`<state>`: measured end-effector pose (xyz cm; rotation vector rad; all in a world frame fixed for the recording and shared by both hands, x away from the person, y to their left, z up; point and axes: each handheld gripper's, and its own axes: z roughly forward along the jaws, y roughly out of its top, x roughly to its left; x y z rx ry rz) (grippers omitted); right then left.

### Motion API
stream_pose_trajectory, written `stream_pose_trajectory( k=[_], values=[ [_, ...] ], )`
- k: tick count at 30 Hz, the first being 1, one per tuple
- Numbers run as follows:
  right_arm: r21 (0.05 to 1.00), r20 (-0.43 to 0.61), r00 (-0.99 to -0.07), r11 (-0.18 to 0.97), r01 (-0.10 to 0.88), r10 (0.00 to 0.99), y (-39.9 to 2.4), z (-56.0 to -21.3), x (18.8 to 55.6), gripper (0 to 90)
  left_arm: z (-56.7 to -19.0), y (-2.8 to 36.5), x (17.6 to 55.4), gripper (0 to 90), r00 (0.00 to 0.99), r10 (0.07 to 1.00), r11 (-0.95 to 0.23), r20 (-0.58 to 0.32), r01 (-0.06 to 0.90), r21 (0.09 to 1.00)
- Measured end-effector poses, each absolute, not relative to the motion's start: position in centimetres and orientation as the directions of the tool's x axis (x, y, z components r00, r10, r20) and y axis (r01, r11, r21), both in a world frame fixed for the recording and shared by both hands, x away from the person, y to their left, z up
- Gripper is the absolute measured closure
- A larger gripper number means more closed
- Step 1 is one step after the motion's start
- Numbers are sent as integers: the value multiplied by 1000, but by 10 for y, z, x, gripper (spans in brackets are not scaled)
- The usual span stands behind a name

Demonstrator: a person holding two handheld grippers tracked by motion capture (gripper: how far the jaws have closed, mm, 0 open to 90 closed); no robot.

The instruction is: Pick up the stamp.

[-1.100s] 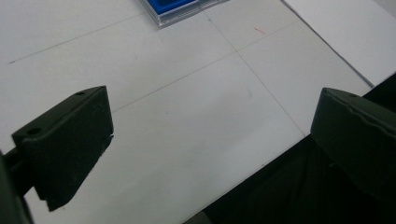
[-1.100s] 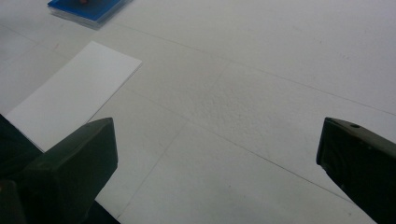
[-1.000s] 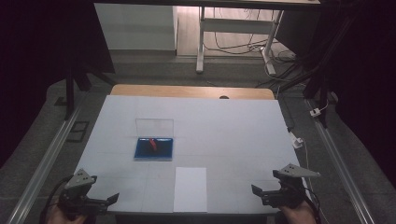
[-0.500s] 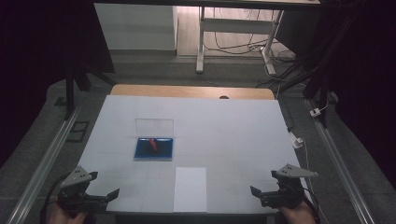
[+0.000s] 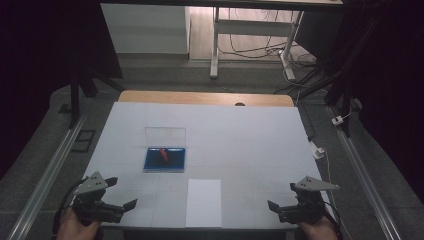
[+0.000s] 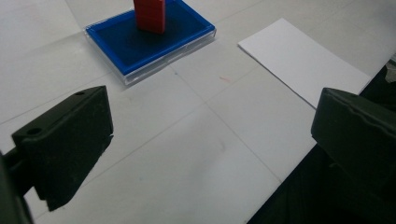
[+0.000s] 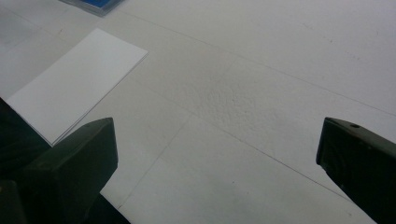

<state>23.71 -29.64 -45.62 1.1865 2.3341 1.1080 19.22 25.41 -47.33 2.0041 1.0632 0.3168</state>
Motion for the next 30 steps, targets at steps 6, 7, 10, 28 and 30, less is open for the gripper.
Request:
stream_pose_trajectory(
  k=[6, 7, 10, 28, 30],
  values=[
    [749, 73, -619, 367, 552, 782, -296, -456, 237, 0, -473, 248, 203, 0, 613, 780, -323, -124, 565, 759],
    [748, 71, -620, 370, 552, 781, -295, -456, 237, 0, -472, 247, 205, 0, 612, 780, -320, -130, 568, 758],
    [747, 68, -622, 373, 550, 780, -295, -456, 237, 0, -472, 245, 212, 0, 604, 784, -307, -144, 579, 755],
    [737, 52, -640, 404, 542, 766, -292, -457, 238, 0, -472, 218, 254, 0, 599, 797, -359, -79, 575, 735],
    [736, 50, -643, 407, 540, 764, -292, -457, 238, 0, -473, 215, 259, 0, 601, 796, -366, -70, 570, 735]
  ],
)
